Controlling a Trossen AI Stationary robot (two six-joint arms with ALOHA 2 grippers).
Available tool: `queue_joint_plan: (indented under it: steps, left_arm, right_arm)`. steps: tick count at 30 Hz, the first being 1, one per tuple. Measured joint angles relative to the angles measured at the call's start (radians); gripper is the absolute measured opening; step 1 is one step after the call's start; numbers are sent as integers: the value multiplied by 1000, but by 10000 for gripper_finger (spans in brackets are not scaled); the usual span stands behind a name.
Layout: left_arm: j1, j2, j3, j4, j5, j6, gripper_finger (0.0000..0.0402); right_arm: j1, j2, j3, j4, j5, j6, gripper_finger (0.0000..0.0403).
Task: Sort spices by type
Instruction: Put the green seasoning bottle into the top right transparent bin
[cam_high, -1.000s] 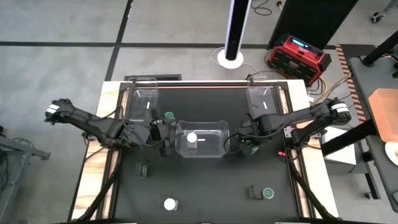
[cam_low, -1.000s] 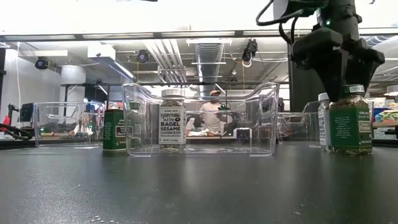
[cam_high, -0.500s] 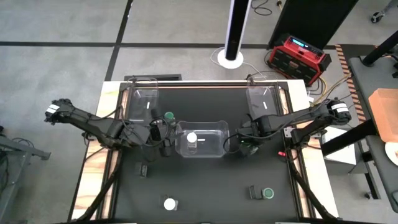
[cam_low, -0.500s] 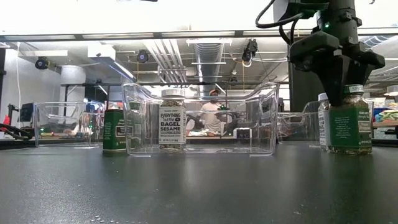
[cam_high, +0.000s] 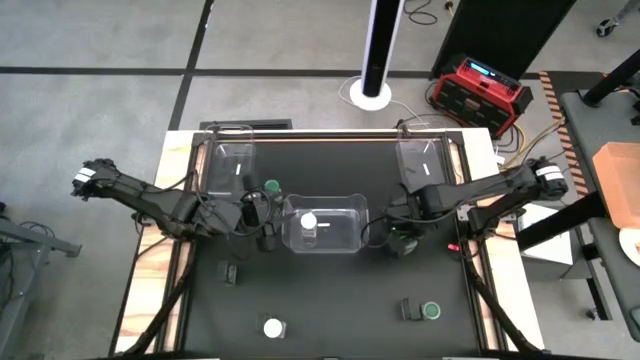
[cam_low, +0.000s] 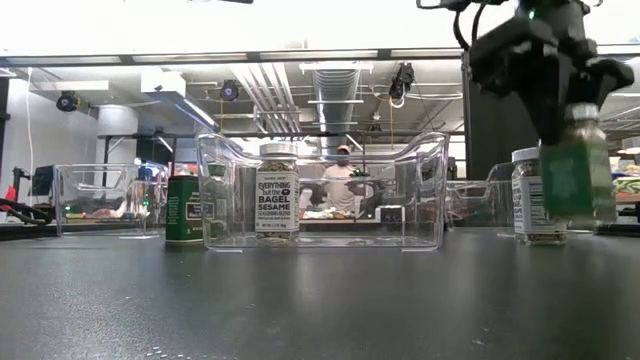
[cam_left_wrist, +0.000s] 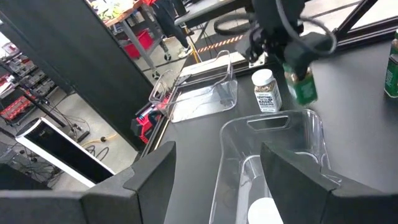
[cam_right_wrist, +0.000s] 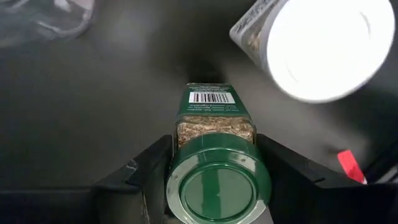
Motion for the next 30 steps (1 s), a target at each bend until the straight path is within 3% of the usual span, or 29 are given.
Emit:
queue_joint_plan:
  steps: [7,13,17,30]
  left_arm:
    - [0,0,0,0,0,0,219]
    - [0,0,0,0,0,1,219]
    - [0,0,0,0,0,10,219]
    - [0,0,0,-12,-3,27,219]
  right_arm:
    - [22,-4,174,-37,-12,17,195]
    - [-30,17,343,-71,97,-53,195]
    - [-132,47,429,-142,157,-153,195]
    - [-586,215,637,-246,189,-562,195]
